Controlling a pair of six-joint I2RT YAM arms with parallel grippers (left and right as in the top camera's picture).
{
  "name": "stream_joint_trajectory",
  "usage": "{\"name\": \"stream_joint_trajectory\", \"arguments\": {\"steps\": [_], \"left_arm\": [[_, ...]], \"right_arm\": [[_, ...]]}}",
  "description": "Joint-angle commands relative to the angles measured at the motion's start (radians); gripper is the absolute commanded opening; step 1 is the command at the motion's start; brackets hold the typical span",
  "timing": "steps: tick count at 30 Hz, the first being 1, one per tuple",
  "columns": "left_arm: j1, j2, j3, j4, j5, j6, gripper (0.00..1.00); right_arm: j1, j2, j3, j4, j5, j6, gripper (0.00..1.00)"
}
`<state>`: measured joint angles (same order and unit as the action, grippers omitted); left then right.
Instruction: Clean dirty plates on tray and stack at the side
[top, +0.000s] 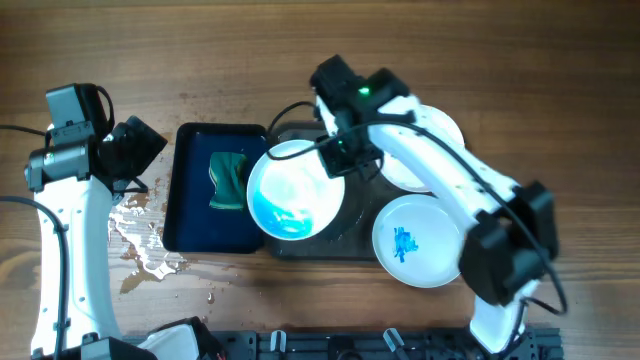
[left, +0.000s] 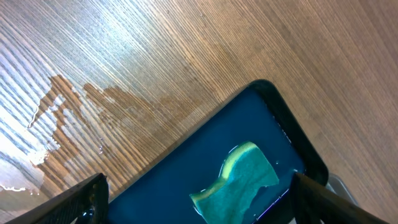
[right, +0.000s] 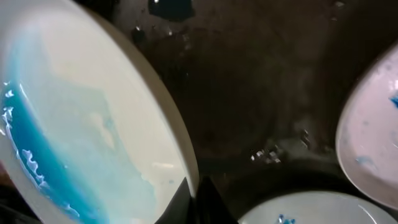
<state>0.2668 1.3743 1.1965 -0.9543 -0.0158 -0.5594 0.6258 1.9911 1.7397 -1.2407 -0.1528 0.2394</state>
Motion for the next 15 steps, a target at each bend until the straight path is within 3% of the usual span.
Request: {"name": "stream_joint_trajectory", "arguments": {"steps": [1, 7, 15], "left_arm": [[0.005, -0.003, 0.016, -0.001, 0.007, 0.005, 0.91], [0.005, -0.003, 0.016, -0.002, 0.004, 0.005, 0.93], [0.005, -0.003, 0.016, -0.024, 0.004, 0.006, 0.94]], "right_arm": [[0.038, 0.085, 0.134, -0.018, -0.003, -0.014, 0.05], [0.075, 0.132, 0.323, 0.003, 0.016, 0.014, 0.05], [0.185, 0.132, 0.351, 0.123, 0.345, 0.014, 0.05]]}}
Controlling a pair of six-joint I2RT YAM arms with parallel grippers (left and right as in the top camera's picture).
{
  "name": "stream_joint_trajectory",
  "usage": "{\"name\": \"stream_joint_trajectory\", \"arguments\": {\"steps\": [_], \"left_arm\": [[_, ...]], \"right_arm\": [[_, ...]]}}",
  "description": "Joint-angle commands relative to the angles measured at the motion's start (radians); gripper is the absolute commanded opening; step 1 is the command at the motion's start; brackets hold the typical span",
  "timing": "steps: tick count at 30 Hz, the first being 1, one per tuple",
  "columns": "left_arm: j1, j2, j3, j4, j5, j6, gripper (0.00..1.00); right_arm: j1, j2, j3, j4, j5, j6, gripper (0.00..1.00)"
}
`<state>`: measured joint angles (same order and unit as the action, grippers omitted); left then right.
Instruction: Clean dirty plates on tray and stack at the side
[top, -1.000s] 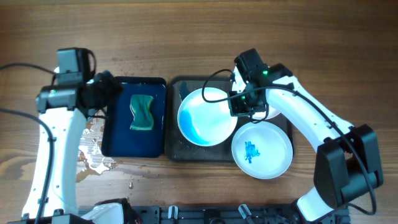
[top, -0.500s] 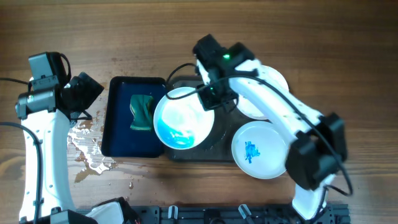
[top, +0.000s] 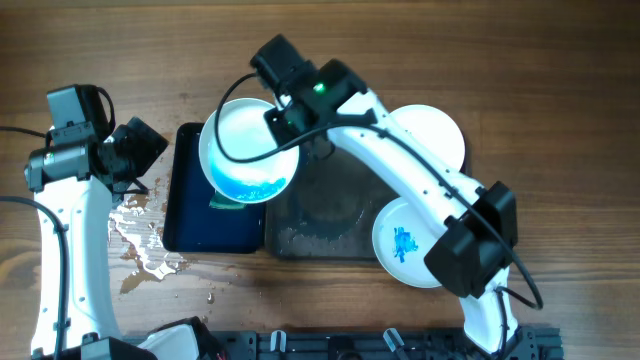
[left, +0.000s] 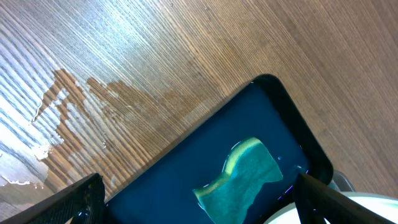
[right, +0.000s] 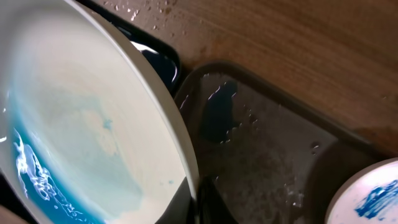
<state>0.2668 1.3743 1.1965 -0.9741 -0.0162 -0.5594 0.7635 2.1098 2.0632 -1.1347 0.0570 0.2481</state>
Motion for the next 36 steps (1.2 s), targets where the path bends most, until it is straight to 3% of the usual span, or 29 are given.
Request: {"name": "stream_joint_trajectory", "arguments": {"steps": [1, 9, 13, 16, 22, 28, 32, 36], "left_arm": [[0.005, -0.003, 0.015, -0.004, 0.004, 0.006, 0.94], [0.006, 0.000, 0.015, -0.004, -0.007, 0.031, 0.95], [0.008, 0.027, 0.015, -0.004, -0.007, 0.031, 0.95], [0.018, 0.059, 0.015, -0.003, -0.006, 0.030, 0.96], [0.111, 0.084, 0.015, -0.001, 0.055, 0.019, 0.97], [0.243, 0.086, 0.015, 0.002, 0.111, -0.004, 1.00], [0.298, 0.086, 0.015, -0.003, 0.154, -0.003, 1.00], [0.306, 0.086, 0.015, -0.007, 0.158, -0.003, 1.00]], "right_arm": [[0.061, 0.013, 0.027, 0.024, 0.167, 0.003, 0.05], [0.180, 0.013, 0.027, 0.061, 0.521, -0.089, 0.05], [0.255, 0.013, 0.027, 0.135, 0.719, -0.243, 0.05], [0.327, 0.013, 0.026, 0.256, 0.860, -0.491, 0.05], [0.389, 0.035, 0.023, 0.444, 0.964, -0.880, 0.04], [0.431, 0.043, 0.023, 0.608, 0.966, -1.147, 0.04], [0.440, 0.043, 0.023, 0.697, 1.010, -1.242, 0.05], [0.440, 0.043, 0.023, 0.704, 1.024, -1.243, 0.04]]}}
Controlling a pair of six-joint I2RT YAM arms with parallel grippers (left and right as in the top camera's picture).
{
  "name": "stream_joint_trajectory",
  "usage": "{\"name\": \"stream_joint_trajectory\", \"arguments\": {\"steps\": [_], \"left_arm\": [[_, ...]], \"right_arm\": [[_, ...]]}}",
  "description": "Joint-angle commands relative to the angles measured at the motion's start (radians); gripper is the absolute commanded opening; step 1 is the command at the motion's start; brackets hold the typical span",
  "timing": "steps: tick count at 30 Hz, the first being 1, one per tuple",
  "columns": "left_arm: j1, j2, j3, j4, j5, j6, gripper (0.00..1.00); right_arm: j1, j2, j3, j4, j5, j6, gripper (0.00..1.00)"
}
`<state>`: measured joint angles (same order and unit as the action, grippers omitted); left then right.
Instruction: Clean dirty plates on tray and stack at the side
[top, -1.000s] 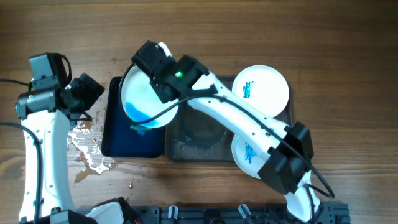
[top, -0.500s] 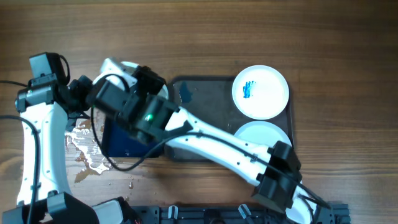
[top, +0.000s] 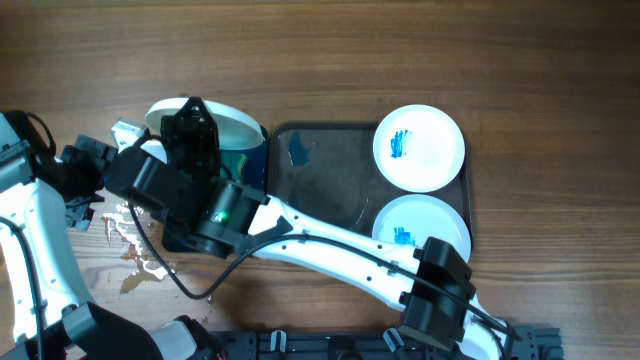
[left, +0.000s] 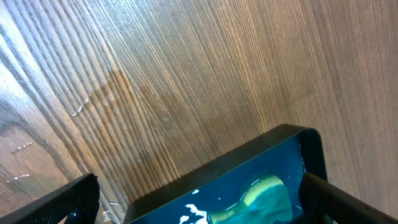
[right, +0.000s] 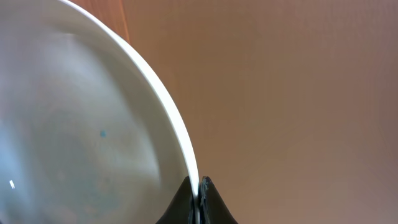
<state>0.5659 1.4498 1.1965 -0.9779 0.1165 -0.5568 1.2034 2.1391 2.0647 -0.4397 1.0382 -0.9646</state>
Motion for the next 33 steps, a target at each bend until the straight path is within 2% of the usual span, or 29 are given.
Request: {"name": "stream_joint_trajectory", "arguments": {"steps": [1, 5, 6, 8, 9, 10, 11, 12, 14, 15, 16, 18, 20, 21, 22, 24, 26, 27, 29, 31, 33], "left_arm": [[0.006, 0.010, 0.015, -0.003, 0.025, -0.006, 1.00], [0.006, 0.010, 0.015, -0.003, 0.026, -0.006, 1.00], [0.006, 0.010, 0.015, -0.004, 0.026, -0.006, 1.00], [0.006, 0.010, 0.014, -0.006, 0.026, -0.006, 1.00], [0.006, 0.010, 0.014, -0.006, 0.026, -0.006, 1.00], [0.006, 0.010, 0.014, -0.006, 0.026, -0.006, 1.00], [0.006, 0.010, 0.014, -0.007, 0.029, -0.006, 1.00], [0.006, 0.010, 0.014, -0.008, 0.033, -0.006, 1.00], [0.006, 0.010, 0.014, -0.010, 0.034, -0.006, 1.00], [0.006, 0.010, 0.014, -0.011, 0.034, -0.006, 1.00], [0.006, 0.010, 0.014, -0.011, 0.034, -0.006, 1.00], [0.006, 0.010, 0.014, -0.010, 0.034, -0.006, 1.00], [0.006, 0.010, 0.014, -0.009, 0.034, -0.006, 1.00], [0.006, 0.010, 0.014, -0.009, 0.034, -0.006, 1.00], [0.006, 0.010, 0.014, -0.009, 0.034, -0.006, 1.00], [0.006, 0.010, 0.014, -0.011, 0.034, -0.006, 1.00], [0.006, 0.010, 0.014, -0.012, 0.036, -0.006, 1.00], [0.006, 0.010, 0.014, -0.011, 0.036, -0.006, 1.00], [0.006, 0.010, 0.014, -0.010, 0.036, -0.006, 0.99], [0.006, 0.010, 0.014, -0.010, 0.036, -0.006, 0.99], [0.006, 0.011, 0.014, -0.007, 0.036, -0.006, 1.00]], "right_arm": [[0.000, 0.014, 0.022, 0.010, 0.043, -0.031, 0.05], [-0.004, 0.014, 0.021, 0.020, 0.032, -0.001, 0.05], [-0.014, 0.014, 0.021, -0.002, 0.010, 0.153, 0.05], [-0.017, 0.014, 0.022, -0.265, -0.262, 0.465, 0.04], [-0.024, 0.014, 0.021, -0.318, -0.347, 0.547, 0.04], [-0.033, 0.014, 0.021, -0.311, -0.296, 0.578, 0.05], [-0.046, 0.014, 0.021, -0.247, -0.105, 0.546, 0.04], [-0.061, 0.015, 0.021, -0.126, 0.099, 0.428, 0.04], [-0.095, 0.015, 0.021, 0.156, 0.269, 0.161, 0.04], [-0.100, 0.015, 0.021, 0.216, 0.278, 0.108, 0.04], [-0.094, 0.015, 0.021, 0.190, 0.240, 0.076, 0.04], [-0.066, 0.015, 0.021, -0.008, 0.098, 0.150, 0.04], [-0.036, 0.015, 0.021, -0.224, -0.127, 0.345, 0.04], [-0.035, 0.020, 0.021, -0.290, -0.176, 0.472, 0.04], [-0.045, 0.031, 0.021, -0.268, -0.042, 0.515, 0.04], [-0.078, 0.050, 0.021, -0.167, 0.194, 0.484, 0.04], [-0.122, 0.056, 0.021, -0.172, 0.216, 0.472, 0.04], [-0.129, 0.056, 0.021, -0.212, 0.184, 0.523, 0.04], [-0.146, 0.056, 0.021, -0.369, -0.008, 0.730, 0.04], [-0.192, 0.056, 0.021, -0.521, -0.375, 1.011, 0.04], [-0.264, 0.055, 0.027, -0.560, -0.620, 1.175, 0.04]]}}
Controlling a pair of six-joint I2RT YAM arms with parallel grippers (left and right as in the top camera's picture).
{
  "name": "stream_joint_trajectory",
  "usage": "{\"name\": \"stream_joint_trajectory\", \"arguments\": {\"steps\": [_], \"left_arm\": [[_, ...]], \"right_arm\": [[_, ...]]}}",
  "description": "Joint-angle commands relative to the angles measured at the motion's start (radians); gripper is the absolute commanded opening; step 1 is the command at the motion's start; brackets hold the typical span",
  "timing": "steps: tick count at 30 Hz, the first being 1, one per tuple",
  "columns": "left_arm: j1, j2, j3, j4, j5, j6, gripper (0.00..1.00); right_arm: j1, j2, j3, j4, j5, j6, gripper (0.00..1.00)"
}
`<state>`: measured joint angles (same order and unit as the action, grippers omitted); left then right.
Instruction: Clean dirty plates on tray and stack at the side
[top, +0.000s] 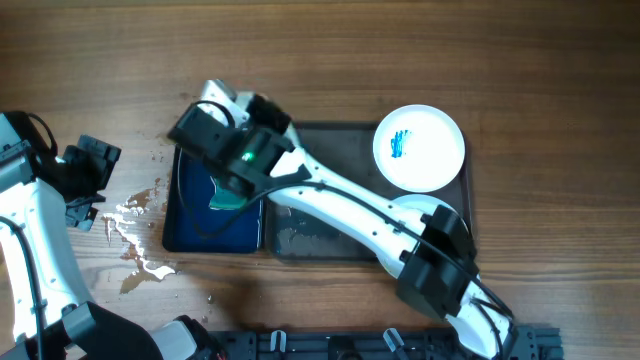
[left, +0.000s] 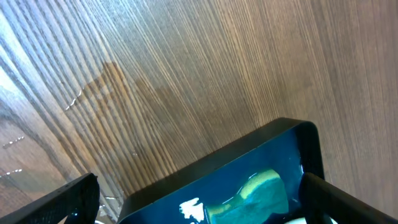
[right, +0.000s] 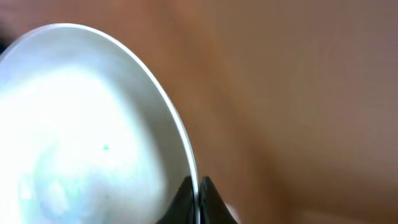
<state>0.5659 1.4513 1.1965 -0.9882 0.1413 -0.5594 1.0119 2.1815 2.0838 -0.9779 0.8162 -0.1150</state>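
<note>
My right gripper (right: 198, 186) is shut on the rim of a white plate (right: 81, 124), which shows almost no blue. From overhead the right gripper (top: 225, 112) holds it tilted over the far end of the blue basin (top: 190, 225); only a white sliver of the plate (top: 214, 95) shows past the arm. A green sponge (left: 261, 193) lies in the basin (left: 267, 155). A blue-stained plate (top: 420, 148) sits on the dark tray (top: 330, 205); a second plate (top: 415, 210) is half hidden by the arm. My left gripper (top: 85, 175) stands open left of the basin.
Water is spilled on the wooden table (top: 135, 240) left of the basin, close to my left arm. My right arm stretches diagonally across the tray from the front right.
My right gripper with the plate has shifted a little to the right, from the basin's far left corner to its far edge. The left arm has hardly moved.
My right gripper held a plate with blue liquid over the tray, then over the basin. Later it held the plate steeply tilted at the basin's far left with the blue gone, while my left arm had drawn back leftward. It now holds the plate over the basin's far end.
</note>
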Motion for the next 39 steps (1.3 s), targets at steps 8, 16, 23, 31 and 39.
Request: {"name": "stream_joint_trajectory", "arguments": {"steps": [8, 16, 23, 31, 39], "left_arm": [[-0.139, 0.064, 0.014, 0.004, 0.011, -0.002, 0.99], [-0.502, 0.105, 0.014, 0.080, 0.015, 0.031, 1.00], [-0.580, 0.105, 0.014, 0.094, 0.015, 0.031, 1.00], [-0.581, 0.105, 0.014, 0.089, 0.015, 0.031, 1.00], [-0.581, 0.105, 0.014, 0.090, 0.015, 0.031, 1.00]], "right_arm": [[-0.629, -0.107, 0.028, -0.177, -0.924, 0.482, 0.04], [-1.331, -0.104, -0.108, -0.333, -0.973, 0.451, 0.04], [-1.602, -0.089, -0.429, -0.143, -0.974, 0.454, 0.04], [-1.611, -0.070, -0.528, -0.024, -1.122, 0.380, 0.59], [-1.439, -0.264, -0.418, -0.084, -1.174, 0.292, 0.58]]}}
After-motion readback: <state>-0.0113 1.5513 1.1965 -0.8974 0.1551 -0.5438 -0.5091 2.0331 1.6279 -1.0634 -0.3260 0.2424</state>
